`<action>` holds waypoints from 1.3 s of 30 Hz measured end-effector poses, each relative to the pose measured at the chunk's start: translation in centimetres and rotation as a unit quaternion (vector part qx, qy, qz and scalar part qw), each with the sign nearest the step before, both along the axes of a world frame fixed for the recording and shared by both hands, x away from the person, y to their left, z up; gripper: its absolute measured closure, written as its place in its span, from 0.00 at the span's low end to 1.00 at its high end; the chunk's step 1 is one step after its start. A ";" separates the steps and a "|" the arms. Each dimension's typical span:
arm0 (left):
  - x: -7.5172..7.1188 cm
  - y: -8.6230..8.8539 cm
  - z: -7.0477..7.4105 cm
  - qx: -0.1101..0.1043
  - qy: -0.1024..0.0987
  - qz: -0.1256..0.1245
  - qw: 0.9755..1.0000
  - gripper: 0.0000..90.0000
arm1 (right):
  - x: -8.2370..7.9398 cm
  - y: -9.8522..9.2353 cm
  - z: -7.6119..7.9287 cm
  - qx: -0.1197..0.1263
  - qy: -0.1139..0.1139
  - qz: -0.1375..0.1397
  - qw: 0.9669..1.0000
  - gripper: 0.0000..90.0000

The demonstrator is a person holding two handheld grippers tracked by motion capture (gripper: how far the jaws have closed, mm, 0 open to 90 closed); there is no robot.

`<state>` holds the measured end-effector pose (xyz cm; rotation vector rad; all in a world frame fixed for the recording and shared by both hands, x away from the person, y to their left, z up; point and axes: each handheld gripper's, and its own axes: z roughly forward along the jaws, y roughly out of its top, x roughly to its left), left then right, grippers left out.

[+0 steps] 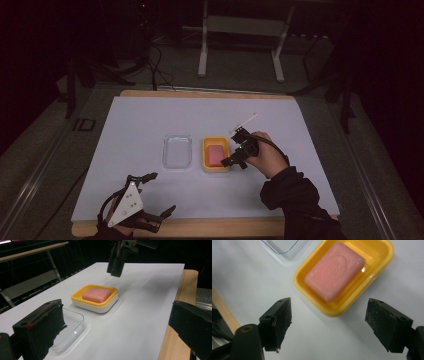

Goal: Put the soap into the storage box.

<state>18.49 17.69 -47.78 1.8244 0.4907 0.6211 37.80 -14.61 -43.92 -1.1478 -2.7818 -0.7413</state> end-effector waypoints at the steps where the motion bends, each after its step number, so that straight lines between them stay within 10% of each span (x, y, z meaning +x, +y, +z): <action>1: 0.0 0.0 0.0 0.000 0.000 0.000 1.000 0.01 | -0.2 -0.4 -0.1 0.005 -0.003 0.003 1.000 0.24; 22: 0.1 -0.1 -0.1 0.003 0.001 0.002 1.000 0.01 | -4.1 -6.7 -2.5 0.053 -0.080 -0.030 0.995 0.22; 39: 0.1 -0.1 -0.1 0.005 0.000 0.001 1.000 0.01 | -7.2 -10.7 -3.0 0.104 -0.142 -0.083 0.981 0.21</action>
